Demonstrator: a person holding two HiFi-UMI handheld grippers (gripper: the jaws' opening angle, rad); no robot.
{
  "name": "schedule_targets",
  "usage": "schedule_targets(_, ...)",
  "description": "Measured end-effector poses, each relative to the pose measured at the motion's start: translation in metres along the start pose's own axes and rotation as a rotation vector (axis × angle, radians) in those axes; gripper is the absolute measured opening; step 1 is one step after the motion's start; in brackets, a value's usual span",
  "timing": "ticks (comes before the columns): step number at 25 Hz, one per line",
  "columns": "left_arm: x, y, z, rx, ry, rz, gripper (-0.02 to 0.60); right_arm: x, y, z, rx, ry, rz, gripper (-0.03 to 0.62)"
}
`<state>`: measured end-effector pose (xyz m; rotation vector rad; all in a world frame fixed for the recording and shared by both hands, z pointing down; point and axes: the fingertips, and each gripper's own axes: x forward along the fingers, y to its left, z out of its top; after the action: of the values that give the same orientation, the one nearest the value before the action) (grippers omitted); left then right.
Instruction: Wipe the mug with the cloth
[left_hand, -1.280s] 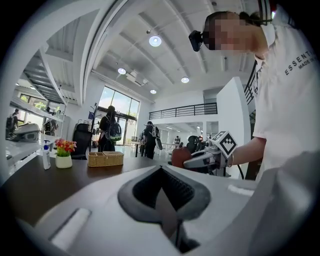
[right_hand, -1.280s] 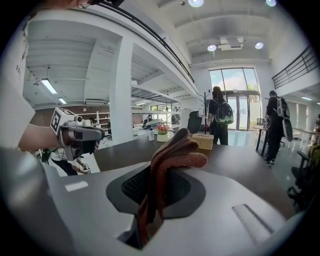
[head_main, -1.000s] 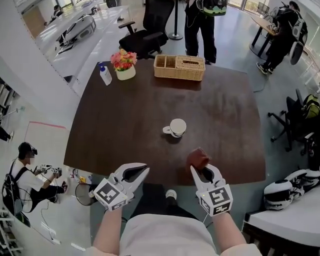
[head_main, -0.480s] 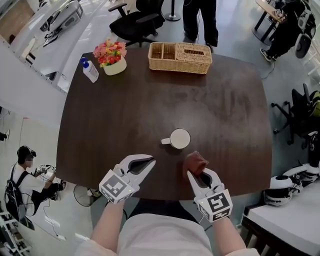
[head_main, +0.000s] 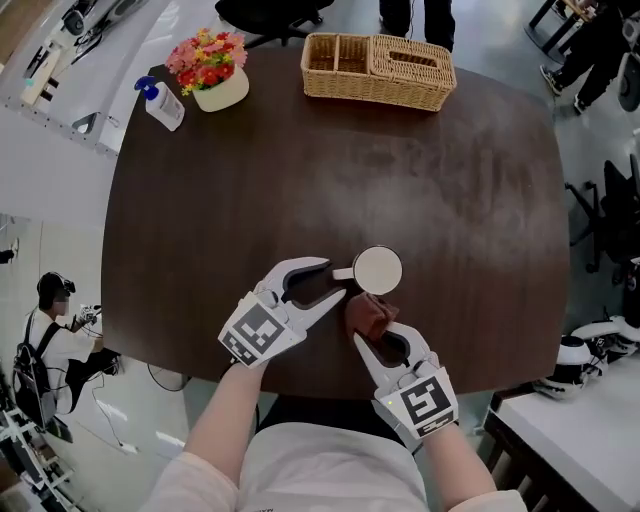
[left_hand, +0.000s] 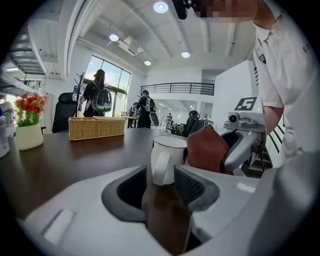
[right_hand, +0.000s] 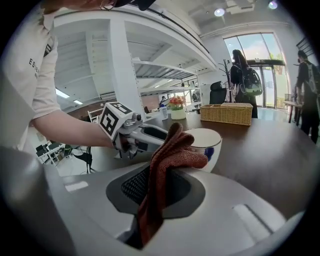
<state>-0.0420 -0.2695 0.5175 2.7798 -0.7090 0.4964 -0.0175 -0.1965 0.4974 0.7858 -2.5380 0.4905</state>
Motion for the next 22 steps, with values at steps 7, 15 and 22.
schedule_targets(7,0.018,0.003,-0.001,0.036,0.006,-0.070,0.158,0.026,-0.004,-0.007,-0.044,0.052,0.061,0.078)
schedule_targets(15,0.020,0.000,-0.004,0.152,0.041,-0.156,0.086,0.040,-0.014,-0.013,0.069,0.069,0.106,0.078)
schedule_targets(22,0.018,-0.002,-0.007,0.179,0.048,-0.245,0.083,0.029,-0.042,-0.026,0.146,0.095,0.049,0.081)
